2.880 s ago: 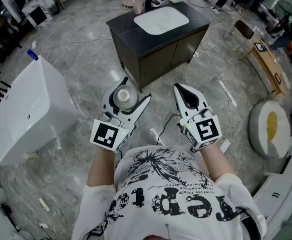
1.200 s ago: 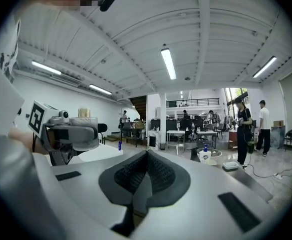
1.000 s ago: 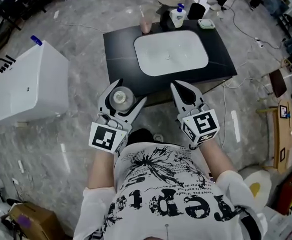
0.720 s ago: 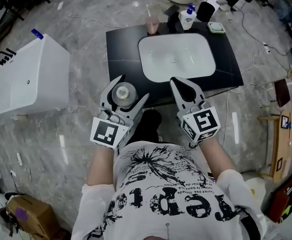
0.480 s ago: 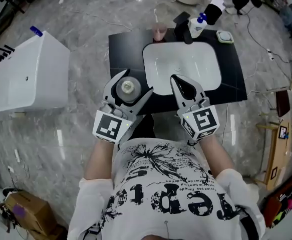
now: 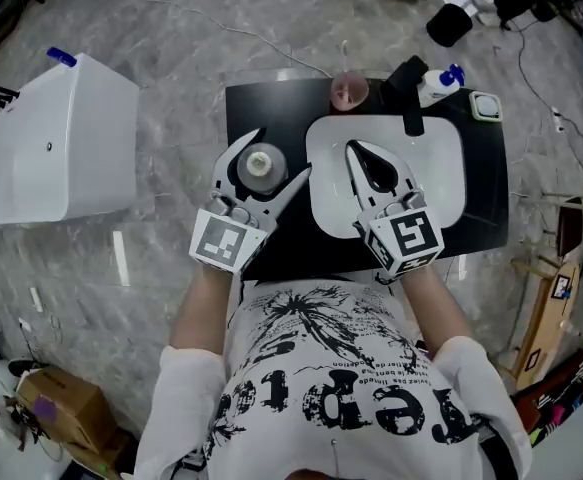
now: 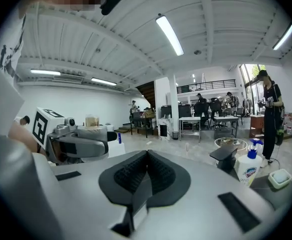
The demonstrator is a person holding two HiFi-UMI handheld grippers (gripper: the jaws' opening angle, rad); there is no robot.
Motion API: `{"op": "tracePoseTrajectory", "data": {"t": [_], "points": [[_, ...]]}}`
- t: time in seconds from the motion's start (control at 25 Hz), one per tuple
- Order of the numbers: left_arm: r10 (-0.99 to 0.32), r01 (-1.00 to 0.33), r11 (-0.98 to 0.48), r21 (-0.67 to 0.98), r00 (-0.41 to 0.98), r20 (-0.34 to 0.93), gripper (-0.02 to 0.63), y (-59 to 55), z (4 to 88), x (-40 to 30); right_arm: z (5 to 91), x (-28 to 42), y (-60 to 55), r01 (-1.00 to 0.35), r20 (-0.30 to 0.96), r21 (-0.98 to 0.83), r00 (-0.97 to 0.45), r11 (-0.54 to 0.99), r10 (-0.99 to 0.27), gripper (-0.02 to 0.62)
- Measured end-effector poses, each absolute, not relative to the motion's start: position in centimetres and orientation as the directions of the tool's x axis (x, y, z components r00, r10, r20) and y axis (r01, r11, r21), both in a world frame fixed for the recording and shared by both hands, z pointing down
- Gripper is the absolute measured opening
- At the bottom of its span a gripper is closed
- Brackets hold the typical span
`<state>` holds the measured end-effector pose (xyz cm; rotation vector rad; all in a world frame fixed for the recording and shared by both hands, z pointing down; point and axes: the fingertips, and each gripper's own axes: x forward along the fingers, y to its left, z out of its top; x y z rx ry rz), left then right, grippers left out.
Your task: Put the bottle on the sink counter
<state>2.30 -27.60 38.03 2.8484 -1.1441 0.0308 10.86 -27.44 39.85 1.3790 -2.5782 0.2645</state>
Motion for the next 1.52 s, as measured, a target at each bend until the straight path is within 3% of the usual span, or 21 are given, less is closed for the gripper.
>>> {"op": "tracePoseTrajectory", "data": {"t": [0.72, 1.08, 1.52], "points": [[-0.644, -0.703, -0.703, 0.107, 0.693, 0.326, 0.345, -43.6, 55.9, 1.2, 51.0, 8.2, -41.2, -0.828, 0.354, -0.11, -0.55, 0.55, -0.756, 0.014], [-0.589, -0.71, -0.7, 0.08, 0.638, 0.496, 0.347, -45.7, 60.8, 1.3, 53.0, 8.0, -42.7, -0.824, 0.374, -0.13, -0.556, 0.552, -0.742, 0.014], [-0.58, -0.72, -0.691, 0.07, 0.609, 0.542, 0.347, -45.9, 61.8, 1.2, 53.6, 7.8, -43.1, -0.833, 0.387, -0.144, -0.544, 0.534, -0.744, 0.014]]}}
